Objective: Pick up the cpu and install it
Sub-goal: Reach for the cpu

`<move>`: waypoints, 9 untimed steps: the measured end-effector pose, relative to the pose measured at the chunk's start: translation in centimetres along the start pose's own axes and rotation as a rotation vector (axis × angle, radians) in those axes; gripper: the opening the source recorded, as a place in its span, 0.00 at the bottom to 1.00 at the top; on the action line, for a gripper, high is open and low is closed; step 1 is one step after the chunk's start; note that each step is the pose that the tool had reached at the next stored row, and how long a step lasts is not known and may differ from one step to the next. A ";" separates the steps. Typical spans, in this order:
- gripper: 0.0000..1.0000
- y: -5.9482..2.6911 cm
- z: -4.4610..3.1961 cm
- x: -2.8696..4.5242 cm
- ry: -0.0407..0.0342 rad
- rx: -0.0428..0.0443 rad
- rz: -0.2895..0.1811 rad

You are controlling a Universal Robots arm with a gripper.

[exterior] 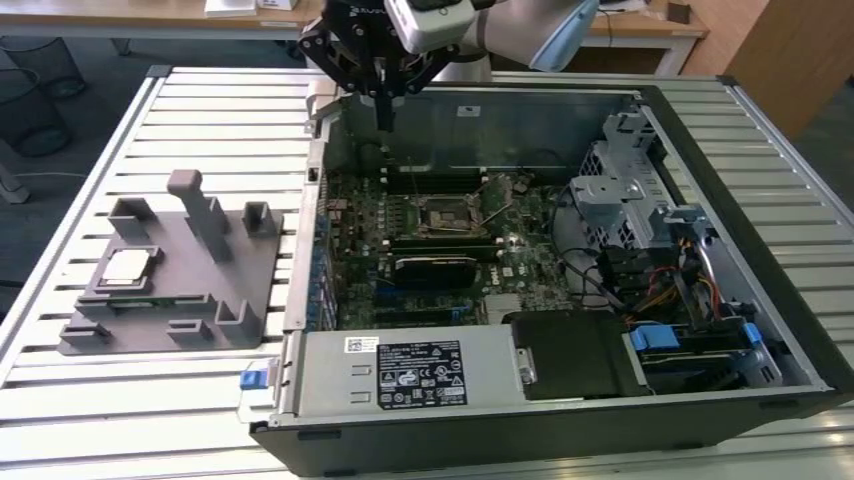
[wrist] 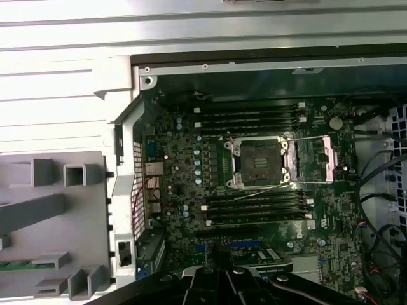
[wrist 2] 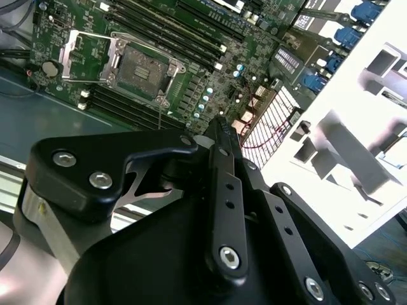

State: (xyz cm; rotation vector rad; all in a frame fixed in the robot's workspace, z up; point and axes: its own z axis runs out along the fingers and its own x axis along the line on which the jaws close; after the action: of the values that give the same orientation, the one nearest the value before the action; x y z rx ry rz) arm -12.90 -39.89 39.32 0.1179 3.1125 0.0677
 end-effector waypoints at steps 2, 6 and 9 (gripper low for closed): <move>0.11 -0.01 0.00 0.06 0.0000 0.0000 0.000; 0.11 -0.02 0.00 0.19 -0.0001 0.0000 0.000; 0.11 -0.02 0.00 0.27 0.0000 0.0000 0.000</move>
State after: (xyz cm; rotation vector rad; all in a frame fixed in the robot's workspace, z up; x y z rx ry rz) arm -13.17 -39.89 39.31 0.1180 3.1125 0.0676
